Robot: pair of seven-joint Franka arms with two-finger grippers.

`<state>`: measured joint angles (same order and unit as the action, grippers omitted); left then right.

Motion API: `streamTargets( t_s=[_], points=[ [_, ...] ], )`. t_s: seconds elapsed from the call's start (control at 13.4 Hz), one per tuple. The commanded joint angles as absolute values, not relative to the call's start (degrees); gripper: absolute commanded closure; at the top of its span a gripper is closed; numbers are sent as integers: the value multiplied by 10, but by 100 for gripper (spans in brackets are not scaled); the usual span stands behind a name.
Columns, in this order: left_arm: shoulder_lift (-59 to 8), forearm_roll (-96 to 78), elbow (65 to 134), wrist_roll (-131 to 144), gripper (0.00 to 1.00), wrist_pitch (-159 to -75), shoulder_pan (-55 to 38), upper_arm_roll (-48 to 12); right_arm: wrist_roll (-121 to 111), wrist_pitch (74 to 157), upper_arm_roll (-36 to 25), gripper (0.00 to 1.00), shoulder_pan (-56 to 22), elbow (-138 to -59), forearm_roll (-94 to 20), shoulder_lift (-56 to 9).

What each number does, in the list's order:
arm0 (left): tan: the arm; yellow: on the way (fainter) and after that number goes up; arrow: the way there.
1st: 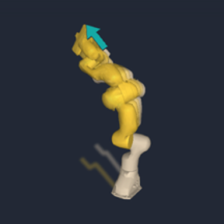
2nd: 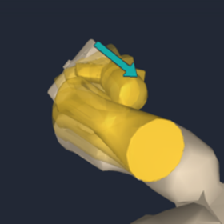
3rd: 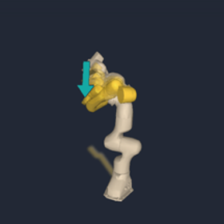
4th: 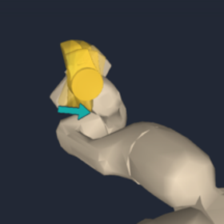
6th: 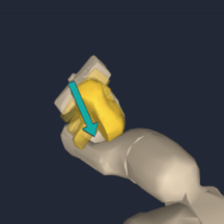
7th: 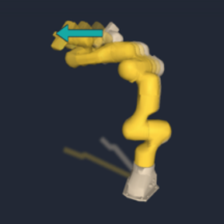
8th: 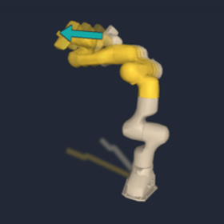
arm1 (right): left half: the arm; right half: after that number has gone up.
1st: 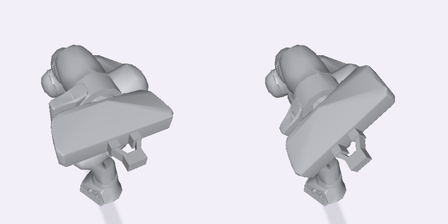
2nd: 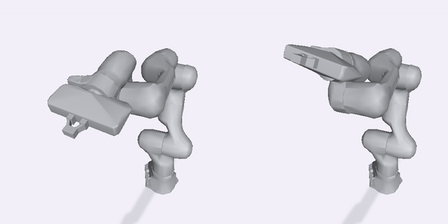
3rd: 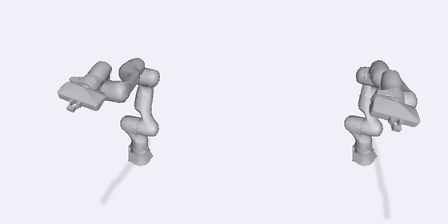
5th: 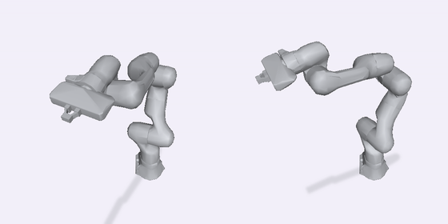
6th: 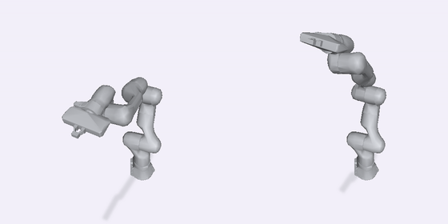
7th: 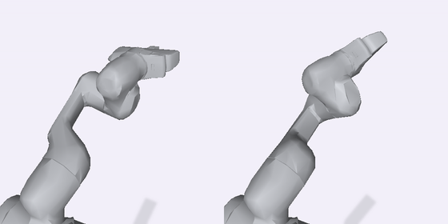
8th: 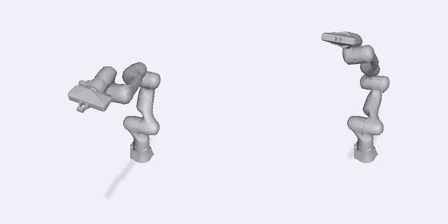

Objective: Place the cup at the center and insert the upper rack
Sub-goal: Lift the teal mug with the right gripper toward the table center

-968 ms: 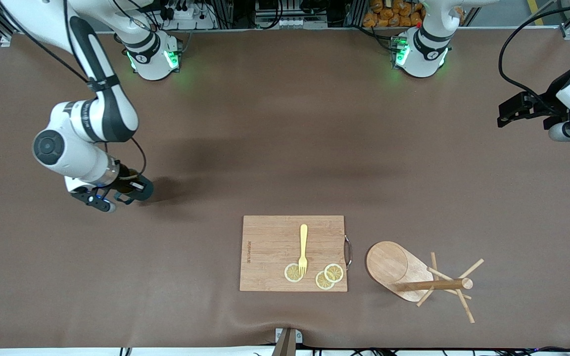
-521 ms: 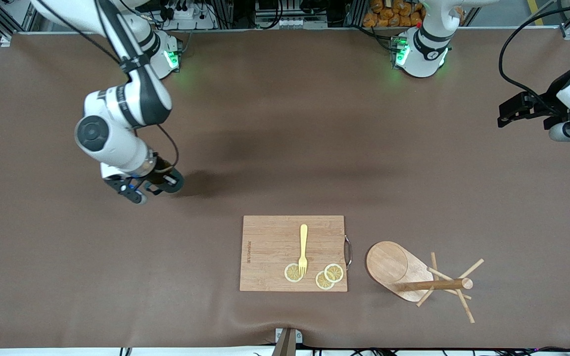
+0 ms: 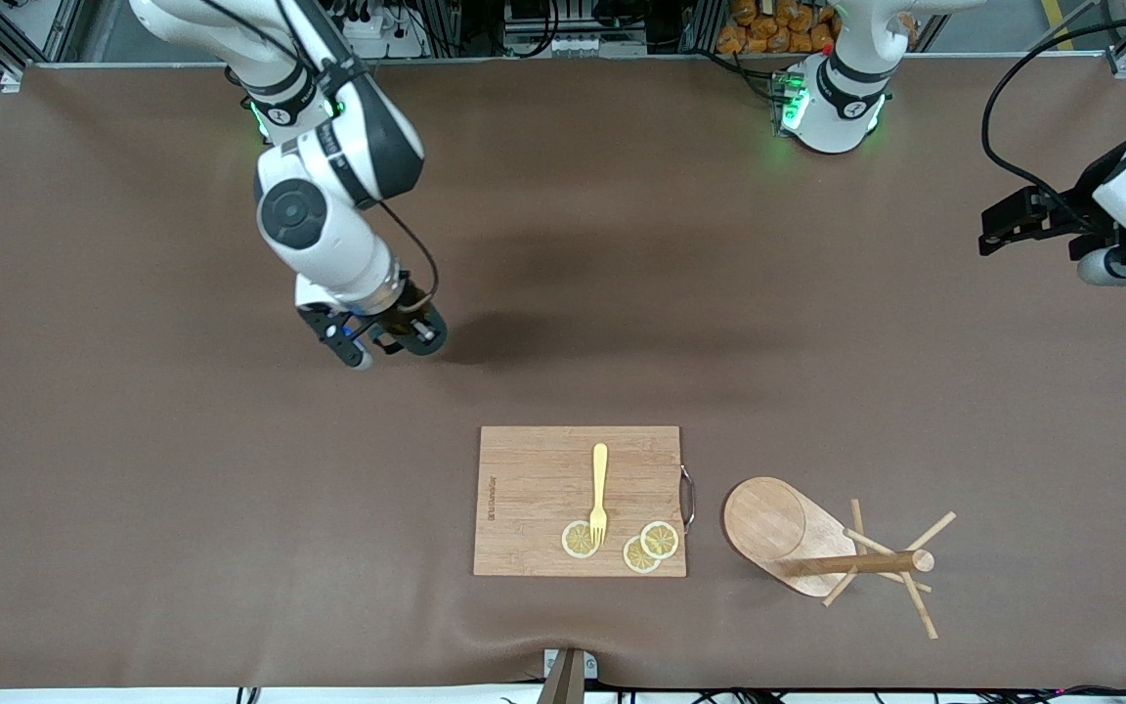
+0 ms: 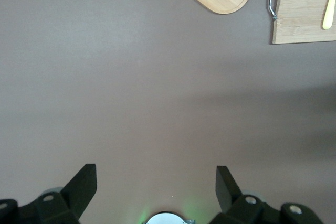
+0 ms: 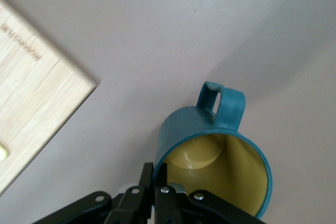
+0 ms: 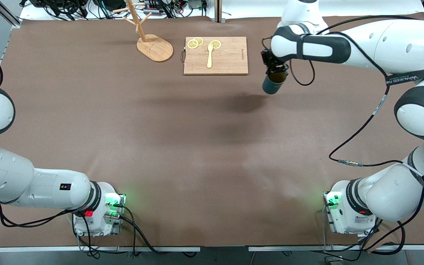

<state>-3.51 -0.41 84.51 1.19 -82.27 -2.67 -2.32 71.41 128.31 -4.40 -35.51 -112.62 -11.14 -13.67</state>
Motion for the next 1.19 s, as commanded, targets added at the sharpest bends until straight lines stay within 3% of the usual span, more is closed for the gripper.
streamTargets(
  t_s=[0.0, 0.6, 1.12],
  points=[
    [-44, -14, 838, 4, 0, -828, -29, -25, 809, 1253, -51, 100, -402, -1044, -122, -185],
    [-47, -13, 839, 2, 0, -841, -29, -26, 1048, 1252, -51, 100, -497, -839, -122, -370],
    [-47, -14, 844, 1, 0, -841, -29, -27, 1091, 1254, -51, 100, -553, -827, -121, -402]
  ],
)
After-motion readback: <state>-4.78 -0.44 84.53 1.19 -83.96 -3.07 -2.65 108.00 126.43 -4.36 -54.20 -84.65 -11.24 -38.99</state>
